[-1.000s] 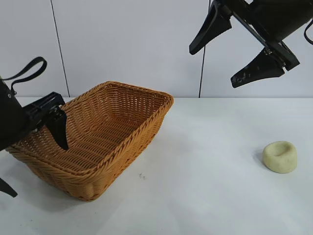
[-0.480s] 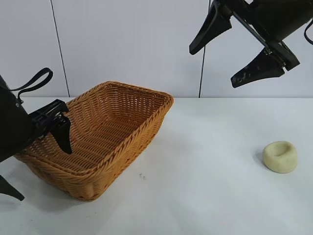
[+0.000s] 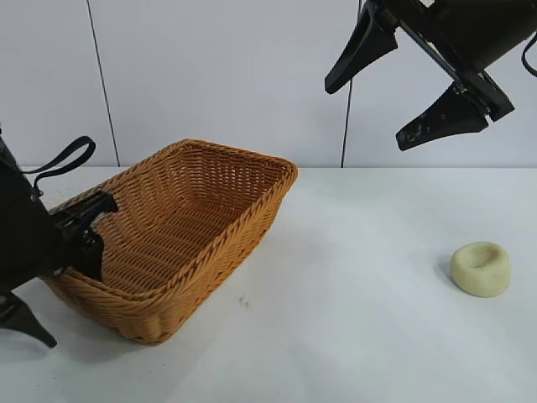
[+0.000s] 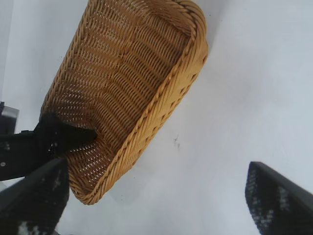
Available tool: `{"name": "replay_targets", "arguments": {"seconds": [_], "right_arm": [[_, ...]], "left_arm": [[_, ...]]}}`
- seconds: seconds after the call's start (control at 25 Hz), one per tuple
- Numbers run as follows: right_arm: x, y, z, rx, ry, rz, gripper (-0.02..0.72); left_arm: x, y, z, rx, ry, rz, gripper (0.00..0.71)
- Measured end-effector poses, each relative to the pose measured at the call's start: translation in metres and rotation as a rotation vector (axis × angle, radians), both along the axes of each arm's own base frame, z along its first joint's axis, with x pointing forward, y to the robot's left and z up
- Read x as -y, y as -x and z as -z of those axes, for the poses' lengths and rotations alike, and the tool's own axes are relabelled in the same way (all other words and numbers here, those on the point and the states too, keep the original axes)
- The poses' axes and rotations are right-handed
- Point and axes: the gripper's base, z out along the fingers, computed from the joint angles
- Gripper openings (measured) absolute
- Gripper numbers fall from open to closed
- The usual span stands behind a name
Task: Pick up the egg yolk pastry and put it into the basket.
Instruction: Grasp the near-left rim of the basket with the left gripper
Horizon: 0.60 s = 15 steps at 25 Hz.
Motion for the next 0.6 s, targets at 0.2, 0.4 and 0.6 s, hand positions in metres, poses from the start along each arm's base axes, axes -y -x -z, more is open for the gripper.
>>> {"name": "replay_targets", "arguments": {"seconds": [0.2,0.4,0.6], "right_arm": [[0.000,0.000,0.000,0.000,0.000,0.000,0.697],[0.000,0.000,0.000,0.000,0.000,0.000,0.697],[0.000,0.000,0.000,0.000,0.000,0.000,0.697]], "left_arm": [[0.002,-0.003,-0.002,0.021,0.032,-0.030,0.099],[0.006,-0.011,-0.011,0.027,0.040,0.047,0.099],[0.004,-0.034,-0.037,0.081,0.040,0.206,0.099]]}}
